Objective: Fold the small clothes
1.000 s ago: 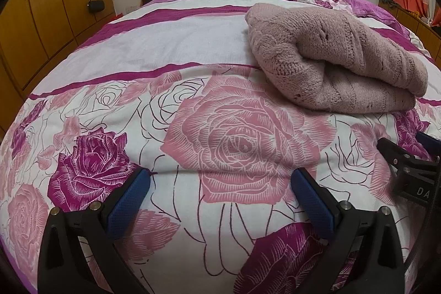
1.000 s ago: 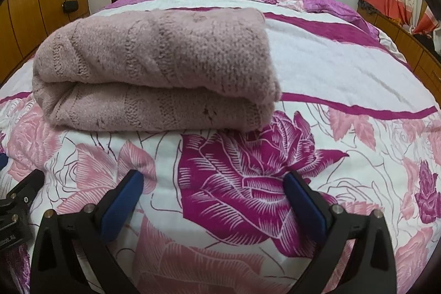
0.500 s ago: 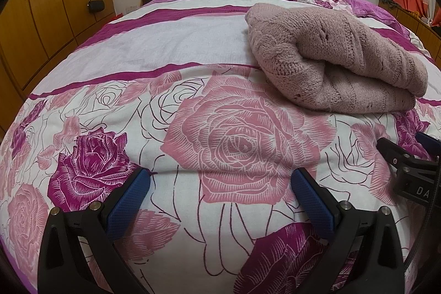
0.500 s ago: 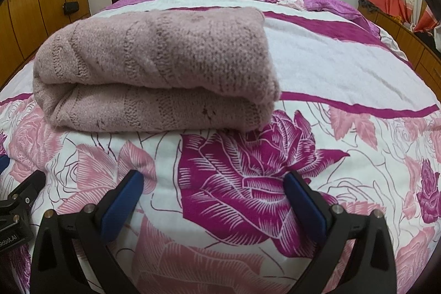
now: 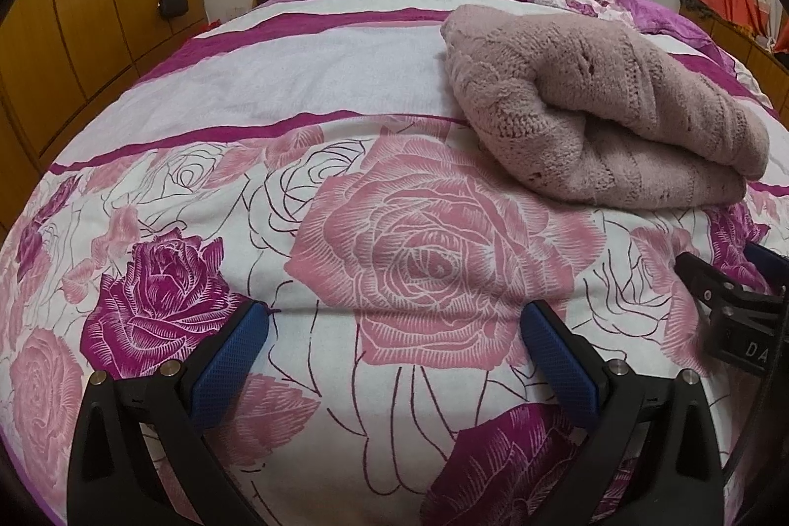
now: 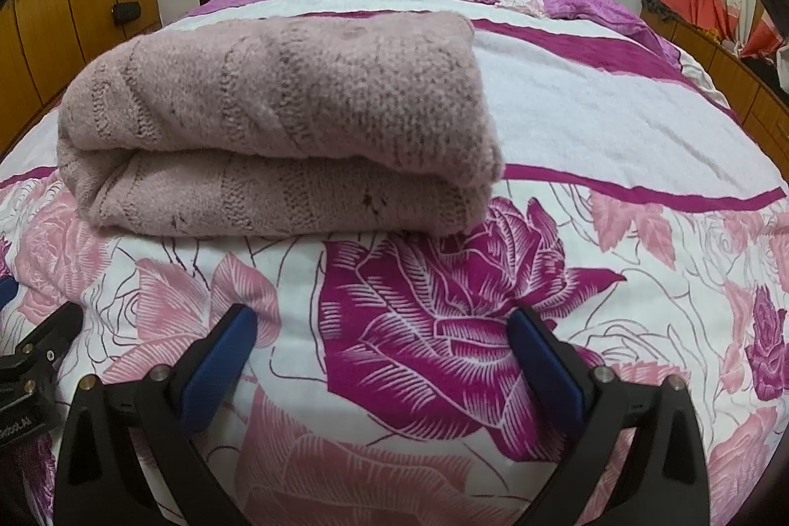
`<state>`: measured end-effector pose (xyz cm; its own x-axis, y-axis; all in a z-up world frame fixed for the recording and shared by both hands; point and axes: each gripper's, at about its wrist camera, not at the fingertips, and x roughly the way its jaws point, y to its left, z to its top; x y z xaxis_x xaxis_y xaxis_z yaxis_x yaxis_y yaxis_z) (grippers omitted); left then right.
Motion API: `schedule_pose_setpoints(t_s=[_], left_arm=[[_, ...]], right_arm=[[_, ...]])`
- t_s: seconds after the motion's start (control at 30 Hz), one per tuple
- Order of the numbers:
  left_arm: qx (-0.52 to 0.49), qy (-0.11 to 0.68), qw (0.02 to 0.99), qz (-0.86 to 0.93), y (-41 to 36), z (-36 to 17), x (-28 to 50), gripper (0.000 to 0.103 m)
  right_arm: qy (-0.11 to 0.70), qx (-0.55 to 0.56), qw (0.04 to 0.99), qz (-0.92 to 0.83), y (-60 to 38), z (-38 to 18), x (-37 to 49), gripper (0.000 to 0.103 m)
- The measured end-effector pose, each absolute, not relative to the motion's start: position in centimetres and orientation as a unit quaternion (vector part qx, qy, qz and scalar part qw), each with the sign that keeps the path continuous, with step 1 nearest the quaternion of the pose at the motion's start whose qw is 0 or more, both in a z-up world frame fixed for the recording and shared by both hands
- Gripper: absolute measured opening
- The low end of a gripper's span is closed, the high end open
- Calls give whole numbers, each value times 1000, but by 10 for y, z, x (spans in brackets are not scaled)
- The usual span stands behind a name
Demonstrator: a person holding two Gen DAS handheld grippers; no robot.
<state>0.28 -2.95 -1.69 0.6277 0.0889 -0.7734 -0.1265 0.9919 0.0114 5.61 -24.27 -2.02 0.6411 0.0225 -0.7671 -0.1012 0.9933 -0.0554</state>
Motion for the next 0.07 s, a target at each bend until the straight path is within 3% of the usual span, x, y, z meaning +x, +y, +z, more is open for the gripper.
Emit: schedule_pose_setpoints(t_s=[0.07], left_arm=[[-22,427,902,60,-30,-17,3,86]], right_arm=[[422,-47,905,34,-243,-20,56,103]])
